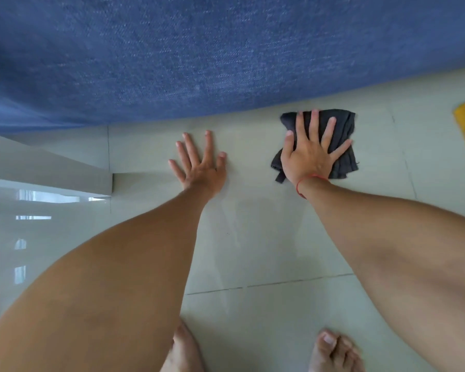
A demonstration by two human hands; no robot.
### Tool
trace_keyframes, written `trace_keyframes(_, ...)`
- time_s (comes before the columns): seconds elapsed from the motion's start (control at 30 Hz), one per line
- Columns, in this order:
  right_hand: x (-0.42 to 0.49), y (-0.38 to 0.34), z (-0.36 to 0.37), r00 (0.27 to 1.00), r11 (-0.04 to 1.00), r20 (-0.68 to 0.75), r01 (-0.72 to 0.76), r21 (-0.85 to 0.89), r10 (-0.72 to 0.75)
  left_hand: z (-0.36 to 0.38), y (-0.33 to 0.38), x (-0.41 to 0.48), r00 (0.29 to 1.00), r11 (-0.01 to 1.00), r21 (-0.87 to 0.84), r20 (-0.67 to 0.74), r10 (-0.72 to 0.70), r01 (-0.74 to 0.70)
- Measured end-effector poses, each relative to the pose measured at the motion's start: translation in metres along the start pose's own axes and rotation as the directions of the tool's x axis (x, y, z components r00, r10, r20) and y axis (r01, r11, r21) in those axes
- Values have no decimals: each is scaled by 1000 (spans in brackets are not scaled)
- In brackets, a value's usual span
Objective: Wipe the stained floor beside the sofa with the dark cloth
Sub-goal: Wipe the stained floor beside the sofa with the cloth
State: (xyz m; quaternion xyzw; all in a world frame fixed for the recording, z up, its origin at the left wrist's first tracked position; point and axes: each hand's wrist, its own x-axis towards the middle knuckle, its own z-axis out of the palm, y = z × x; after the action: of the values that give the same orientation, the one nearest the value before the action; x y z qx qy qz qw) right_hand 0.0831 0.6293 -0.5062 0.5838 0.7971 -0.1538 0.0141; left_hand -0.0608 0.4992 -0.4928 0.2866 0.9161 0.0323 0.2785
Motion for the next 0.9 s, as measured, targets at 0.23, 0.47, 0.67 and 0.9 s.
trace_keyframes(0.23,-44,-59,26,935,935,-1,354,21,-354,-3,0,1,999,1000,-8,32,-8,8)
trace_keyframes(0.47,-64,26,12,890,889,-4,456,-50,-456,-7,-1,-2,998,1000,-2,69,3,-3)
trace_keyframes(0.67,-23,54,-9,997,997,-29,70,-30,-71,-6,-1,-1,998,1000,9,67,5,-5)
trace_keyframes(0.9,19,-16,-1,999,999,-15,-38,18,38,-3,-5,2,999,998,-45,37,35,-34)
